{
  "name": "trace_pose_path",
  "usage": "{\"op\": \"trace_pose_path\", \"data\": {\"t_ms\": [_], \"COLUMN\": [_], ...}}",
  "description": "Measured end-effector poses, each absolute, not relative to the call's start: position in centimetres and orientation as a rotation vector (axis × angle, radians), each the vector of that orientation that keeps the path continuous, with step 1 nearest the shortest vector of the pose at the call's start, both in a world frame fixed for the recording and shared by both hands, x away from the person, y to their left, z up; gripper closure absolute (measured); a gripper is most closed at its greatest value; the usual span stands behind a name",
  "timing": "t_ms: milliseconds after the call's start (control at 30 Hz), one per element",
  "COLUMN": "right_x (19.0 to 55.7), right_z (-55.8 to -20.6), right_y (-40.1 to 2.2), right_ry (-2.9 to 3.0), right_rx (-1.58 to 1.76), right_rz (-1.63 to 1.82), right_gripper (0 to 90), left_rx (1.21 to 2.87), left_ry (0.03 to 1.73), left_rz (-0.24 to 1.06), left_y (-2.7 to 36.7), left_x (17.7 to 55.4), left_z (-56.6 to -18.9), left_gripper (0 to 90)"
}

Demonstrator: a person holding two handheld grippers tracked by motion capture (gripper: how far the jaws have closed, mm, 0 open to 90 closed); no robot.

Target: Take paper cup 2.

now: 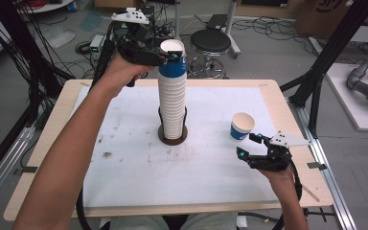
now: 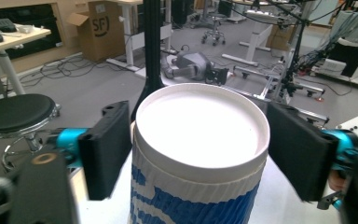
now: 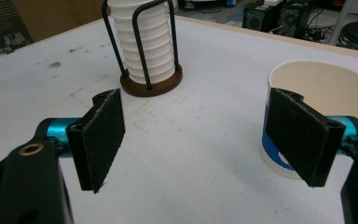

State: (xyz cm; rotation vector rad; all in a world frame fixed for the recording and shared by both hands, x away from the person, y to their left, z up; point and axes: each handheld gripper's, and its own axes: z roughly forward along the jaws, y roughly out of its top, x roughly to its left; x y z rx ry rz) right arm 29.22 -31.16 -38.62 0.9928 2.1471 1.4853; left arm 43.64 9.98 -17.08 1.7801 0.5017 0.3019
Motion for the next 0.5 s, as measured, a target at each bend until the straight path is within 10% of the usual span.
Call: {"op": "trace_pose_path", "data": {"t_ms": [500], "right_x": [29.28], "right_z": [-38.65], "right_y": [-31.11], "right_ry": [2.148], "right_rx": [0.997], "right_rz": [1.491], "right_gripper": [20.7], "left_rx": [1.824], "left_ry": [0.489], "left_rz": [0.314], "left_y": [9.93], "left_x": [43.55], "left_z": [-16.54], "left_gripper": [30.1]}}
